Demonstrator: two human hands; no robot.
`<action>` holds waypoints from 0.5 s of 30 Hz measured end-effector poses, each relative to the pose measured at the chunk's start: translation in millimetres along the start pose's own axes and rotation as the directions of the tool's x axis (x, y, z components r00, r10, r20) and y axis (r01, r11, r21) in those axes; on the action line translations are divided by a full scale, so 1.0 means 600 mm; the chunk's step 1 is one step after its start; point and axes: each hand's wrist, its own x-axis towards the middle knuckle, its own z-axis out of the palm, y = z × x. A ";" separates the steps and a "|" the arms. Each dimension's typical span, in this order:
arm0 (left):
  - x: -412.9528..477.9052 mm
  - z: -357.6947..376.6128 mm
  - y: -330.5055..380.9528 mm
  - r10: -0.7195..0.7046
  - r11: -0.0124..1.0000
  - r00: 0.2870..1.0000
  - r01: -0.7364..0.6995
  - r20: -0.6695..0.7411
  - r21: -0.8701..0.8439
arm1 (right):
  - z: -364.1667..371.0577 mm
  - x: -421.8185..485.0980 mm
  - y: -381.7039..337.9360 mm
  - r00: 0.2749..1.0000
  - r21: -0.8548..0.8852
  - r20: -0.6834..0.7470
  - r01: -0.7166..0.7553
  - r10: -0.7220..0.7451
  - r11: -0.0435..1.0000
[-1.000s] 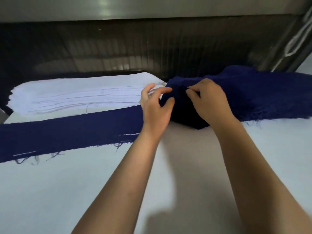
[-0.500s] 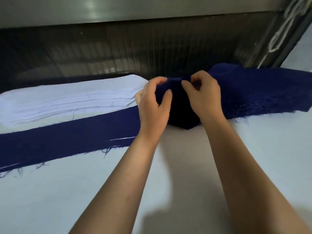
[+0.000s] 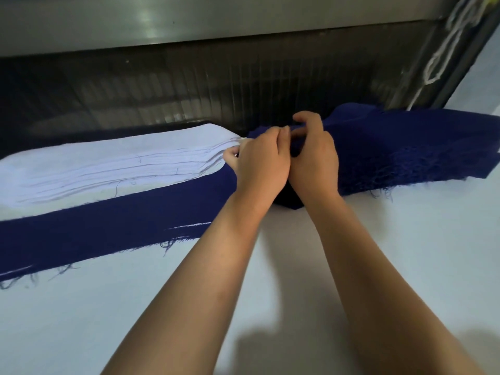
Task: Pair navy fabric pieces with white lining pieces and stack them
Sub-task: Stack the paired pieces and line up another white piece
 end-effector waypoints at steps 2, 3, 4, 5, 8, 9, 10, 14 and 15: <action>0.002 -0.002 -0.004 -0.017 1.000 1.000 0.017 -0.001 0.012 | 0.001 0.001 0.004 0.999 -0.072 0.029 0.023 -0.021 0.997; 0.002 -0.004 -0.006 -0.017 1.000 1.000 0.017 -0.009 0.006 | 0.001 0.002 0.005 0.999 -0.101 0.031 0.035 -0.032 0.994; 0.000 -0.005 -0.007 -0.014 1.000 1.000 0.014 -0.016 -0.009 | -0.001 0.003 0.006 0.999 -0.130 0.028 0.045 -0.041 0.990; -0.001 -0.007 -0.008 -0.012 0.999 1.000 0.011 -0.022 -0.030 | -0.003 0.003 0.007 0.998 -0.163 0.024 0.056 -0.053 0.985; -0.006 -0.010 -0.006 -0.015 0.993 0.999 0.010 -0.042 -0.115 | -0.007 0.003 0.012 0.995 -0.287 0.041 0.099 -0.091 0.953; -0.008 -0.012 -0.006 -0.018 0.988 0.998 0.010 -0.053 -0.154 | -0.010 0.003 0.013 0.994 -0.324 0.051 0.107 -0.095 0.940; -0.009 -0.016 -0.008 -0.023 0.980 0.998 0.010 -0.061 -0.197 | -0.013 0.004 0.016 0.994 -0.348 0.056 0.106 -0.092 0.932; -0.016 -0.042 -0.028 -0.039 0.905 0.997 0.008 -0.065 -0.425 | -0.042 0.021 0.037 1.000 -0.357 0.018 0.027 -0.022 0.934; -0.019 -0.051 -0.036 -0.056 0.891 0.995 0.012 -0.084 -0.454 | -0.050 0.025 0.044 1.000 -0.364 0.015 0.011 -0.006 0.932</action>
